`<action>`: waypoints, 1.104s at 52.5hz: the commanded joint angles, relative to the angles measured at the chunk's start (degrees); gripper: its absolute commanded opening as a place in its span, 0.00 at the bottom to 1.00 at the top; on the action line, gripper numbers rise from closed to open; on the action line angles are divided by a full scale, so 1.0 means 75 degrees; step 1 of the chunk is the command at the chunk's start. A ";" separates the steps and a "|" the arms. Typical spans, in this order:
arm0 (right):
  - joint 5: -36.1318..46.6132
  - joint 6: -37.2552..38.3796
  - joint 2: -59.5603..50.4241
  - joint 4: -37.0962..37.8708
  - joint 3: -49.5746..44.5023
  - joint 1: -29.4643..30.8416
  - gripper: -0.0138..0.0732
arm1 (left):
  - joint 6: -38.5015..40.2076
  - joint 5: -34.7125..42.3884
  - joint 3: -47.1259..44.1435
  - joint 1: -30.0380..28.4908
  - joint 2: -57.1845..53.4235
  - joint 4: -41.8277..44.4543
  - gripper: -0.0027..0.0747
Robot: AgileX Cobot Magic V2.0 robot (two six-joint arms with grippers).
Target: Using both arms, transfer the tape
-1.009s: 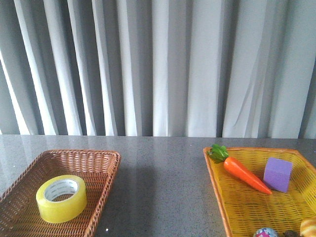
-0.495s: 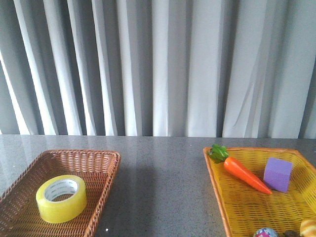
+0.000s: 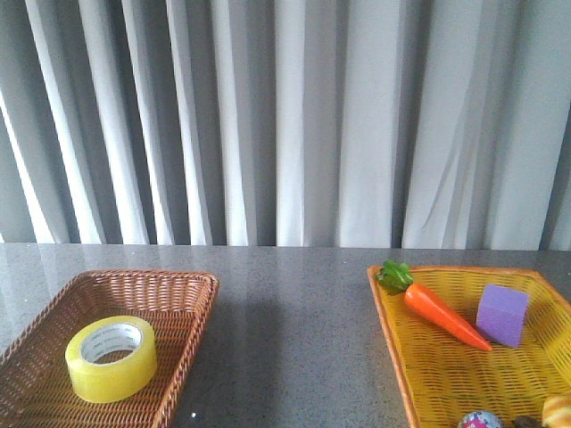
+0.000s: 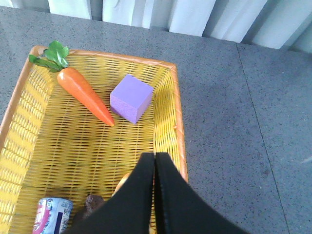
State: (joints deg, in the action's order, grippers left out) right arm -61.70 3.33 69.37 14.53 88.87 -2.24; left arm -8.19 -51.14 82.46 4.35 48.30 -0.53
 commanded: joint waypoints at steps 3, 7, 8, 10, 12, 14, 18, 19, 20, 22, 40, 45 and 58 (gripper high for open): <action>0.0438 -0.0084 -0.0172 0.0152 0.0170 0.0061 0.15 | -0.0004 0.2873 -0.3196 0.0035 -0.2089 0.0440 0.03; 0.0438 -0.0084 -0.0172 0.0152 0.0170 0.0061 0.15 | 0.0003 0.4303 -0.5102 0.0035 -0.3230 0.0407 0.03; 0.0438 -0.0084 -0.0172 0.0152 0.0170 0.0061 0.15 | 0.0003 0.4754 -0.5768 0.0035 -0.3617 0.0379 0.03; 0.0438 -0.0084 -0.0172 0.0152 0.0170 0.0061 0.15 | 0.0020 0.5265 -0.6715 0.0035 -0.4059 0.0352 0.03; 0.0438 -0.0084 -0.0172 0.0152 0.0170 0.0061 0.15 | 0.0019 0.5785 -0.7445 0.0035 -0.4525 0.0236 0.03; 0.0438 -0.0084 -0.0172 0.0152 0.0170 0.0061 0.15 | 0.0026 0.6224 -0.8236 0.0035 -0.4925 0.0071 0.03; 0.0438 -0.0084 -0.0172 0.0152 0.0170 0.0061 0.15 | 0.0034 0.6764 -0.9405 0.0035 -0.5493 -0.0501 0.03; 0.0438 -0.0084 -0.0172 0.0152 0.0170 0.0061 0.15 | 0.0045 0.6862 -0.9664 0.0035 -0.5613 -0.0591 0.03; 0.0438 -0.0084 -0.0172 0.0152 0.0170 0.0061 0.15 | 0.0079 0.6940 -0.9893 0.0035 -0.5719 -0.0705 0.03; 0.0438 -0.0084 -0.0172 0.0152 0.0170 0.0061 0.15 | 0.0199 0.7033 -1.0329 0.0035 -0.5906 -0.0848 0.03; 0.0438 -0.0084 -0.0172 0.0152 0.0170 0.0061 0.15 | 0.0679 0.6616 -1.1031 -0.0593 -0.6521 -0.0739 0.03; 0.0438 -0.0084 -0.0172 0.0152 0.0170 0.0061 0.15 | 0.0679 0.6616 -1.1031 -0.0657 -0.6665 -0.0739 0.03; 0.0438 -0.0084 -0.0172 0.0152 0.0170 0.0061 0.15 | 0.0679 0.6650 -1.1031 -0.0657 -0.6665 -0.0757 0.03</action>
State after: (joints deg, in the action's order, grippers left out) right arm -61.70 3.33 69.37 14.53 88.87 -2.24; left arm -3.63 -5.55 -1.51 -0.48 -0.64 -5.82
